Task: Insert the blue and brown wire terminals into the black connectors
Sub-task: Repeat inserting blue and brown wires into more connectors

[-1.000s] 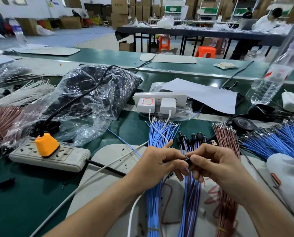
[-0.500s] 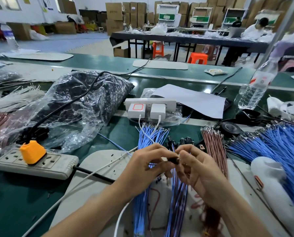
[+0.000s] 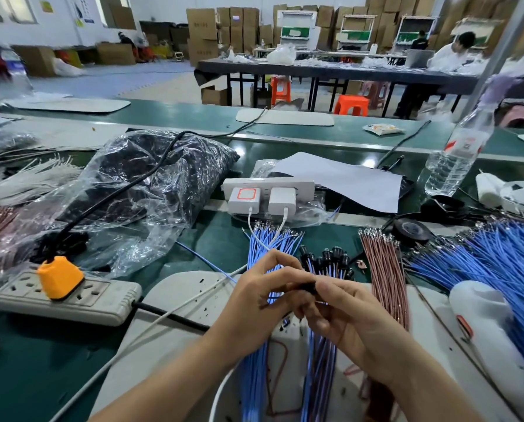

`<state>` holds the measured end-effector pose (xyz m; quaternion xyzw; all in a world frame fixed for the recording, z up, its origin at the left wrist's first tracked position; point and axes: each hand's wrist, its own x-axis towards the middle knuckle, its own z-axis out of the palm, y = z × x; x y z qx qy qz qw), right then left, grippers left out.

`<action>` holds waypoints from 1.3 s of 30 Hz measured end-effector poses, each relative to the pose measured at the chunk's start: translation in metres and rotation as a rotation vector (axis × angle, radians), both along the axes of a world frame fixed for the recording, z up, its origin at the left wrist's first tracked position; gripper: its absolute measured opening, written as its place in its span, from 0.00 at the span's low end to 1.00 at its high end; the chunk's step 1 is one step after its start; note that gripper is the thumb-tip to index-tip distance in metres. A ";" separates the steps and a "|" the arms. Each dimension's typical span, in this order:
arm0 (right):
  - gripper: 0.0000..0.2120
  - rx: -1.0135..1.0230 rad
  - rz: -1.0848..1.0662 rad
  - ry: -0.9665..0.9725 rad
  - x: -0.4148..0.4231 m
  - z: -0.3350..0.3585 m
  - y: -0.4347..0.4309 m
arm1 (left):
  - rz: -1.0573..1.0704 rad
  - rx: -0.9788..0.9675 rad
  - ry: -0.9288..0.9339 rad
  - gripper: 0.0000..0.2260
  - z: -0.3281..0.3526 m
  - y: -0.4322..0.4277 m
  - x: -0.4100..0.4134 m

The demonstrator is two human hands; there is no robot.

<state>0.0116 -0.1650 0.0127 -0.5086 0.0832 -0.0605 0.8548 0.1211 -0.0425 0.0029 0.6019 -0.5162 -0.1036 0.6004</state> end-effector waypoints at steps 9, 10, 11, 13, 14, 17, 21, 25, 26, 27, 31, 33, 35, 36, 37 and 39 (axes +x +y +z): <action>0.21 0.018 -0.131 -0.038 0.000 0.009 -0.004 | -0.035 0.032 0.109 0.17 -0.004 -0.002 0.003; 0.18 0.104 -0.199 -0.075 -0.002 0.011 -0.009 | -0.017 0.071 0.069 0.21 -0.005 -0.002 0.004; 0.15 0.196 -0.279 -0.128 -0.004 0.013 -0.017 | 0.020 0.111 -0.045 0.22 -0.005 -0.002 0.006; 0.15 0.319 -0.464 -0.218 -0.011 0.018 -0.038 | 0.085 0.179 -0.262 0.17 -0.002 -0.001 0.008; 0.15 0.323 -0.571 -0.236 -0.015 0.018 -0.048 | 0.096 0.197 -0.295 0.15 0.002 0.001 0.009; 0.14 0.303 -0.850 -0.195 -0.022 0.015 -0.068 | 0.088 0.270 -0.260 0.09 0.018 0.007 0.008; 0.09 0.253 -0.950 -0.150 -0.022 0.007 -0.069 | 0.081 0.534 -0.213 0.07 0.055 0.021 0.001; 0.07 -0.156 -1.067 -0.065 -0.013 -0.003 -0.066 | -0.167 0.786 -0.423 0.10 0.085 0.053 -0.031; 0.08 -0.206 -1.048 -0.062 -0.011 -0.005 -0.064 | -0.207 0.836 -0.478 0.12 0.088 0.059 -0.037; 0.08 -0.247 -1.011 -0.053 -0.010 -0.006 -0.062 | -0.220 0.875 -0.511 0.14 0.090 0.064 -0.040; 0.08 -0.412 -0.843 -0.059 -0.007 -0.007 -0.051 | -0.236 1.008 -0.562 0.15 0.096 0.080 -0.042; 0.07 -0.496 -0.805 -0.057 -0.007 -0.006 -0.044 | -0.130 1.028 -0.581 0.16 0.093 0.084 -0.036; 0.05 -0.554 -0.778 -0.048 -0.006 -0.007 -0.040 | 0.035 1.051 -0.656 0.15 0.086 0.086 -0.024; 0.05 -0.570 -0.762 -0.047 -0.005 -0.007 -0.038 | 0.079 1.065 -0.682 0.14 0.082 0.086 -0.019; 0.05 -0.586 -0.746 -0.049 -0.004 -0.009 -0.036 | 0.104 1.065 -0.681 0.12 0.078 0.085 -0.014; 0.08 -0.609 -0.718 -0.055 -0.002 -0.011 -0.031 | 0.141 1.026 -0.633 0.09 0.070 0.080 -0.007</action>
